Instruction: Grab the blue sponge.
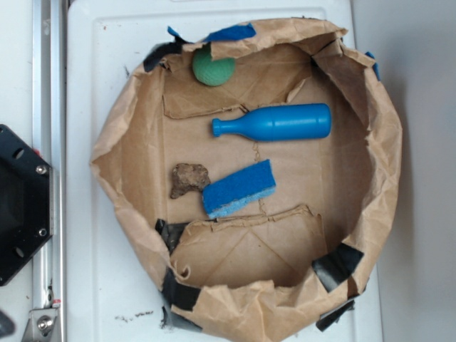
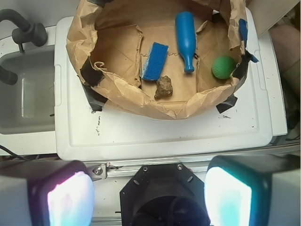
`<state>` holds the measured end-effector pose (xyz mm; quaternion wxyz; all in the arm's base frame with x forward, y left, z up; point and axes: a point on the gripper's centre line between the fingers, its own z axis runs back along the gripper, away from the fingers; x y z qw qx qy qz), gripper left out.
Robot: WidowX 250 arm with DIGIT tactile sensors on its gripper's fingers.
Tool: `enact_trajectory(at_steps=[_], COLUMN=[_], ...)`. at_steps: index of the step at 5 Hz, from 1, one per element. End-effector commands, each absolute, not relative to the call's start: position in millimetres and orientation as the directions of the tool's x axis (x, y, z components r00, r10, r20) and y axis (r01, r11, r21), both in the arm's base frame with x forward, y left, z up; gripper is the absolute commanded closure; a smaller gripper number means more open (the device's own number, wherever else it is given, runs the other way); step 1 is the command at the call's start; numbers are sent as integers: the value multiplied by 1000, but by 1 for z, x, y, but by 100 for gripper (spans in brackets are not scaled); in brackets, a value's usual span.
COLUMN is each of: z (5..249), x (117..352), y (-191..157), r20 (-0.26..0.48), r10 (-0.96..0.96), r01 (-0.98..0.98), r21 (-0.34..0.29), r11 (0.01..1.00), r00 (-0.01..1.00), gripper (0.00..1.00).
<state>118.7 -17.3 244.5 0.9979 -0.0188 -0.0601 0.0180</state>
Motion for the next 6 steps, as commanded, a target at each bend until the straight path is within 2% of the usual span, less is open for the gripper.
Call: enact_trajectory(at_steps=[1,2,3,4,6], z=[244,248,240,232,232], x=[119,169,219,269,269], y=[-17,-21,-18,-15,-15], r20=[119,137,126,116,116], r10=[38,94,116,107,107], r01=[-34,-88,-112,-99,-99], r21=[-40,-50,-38,-71,-71], r11=[999,995,993,993,993], r00=[992,986,985,988,988], gripper=[0,0,0,0,0])
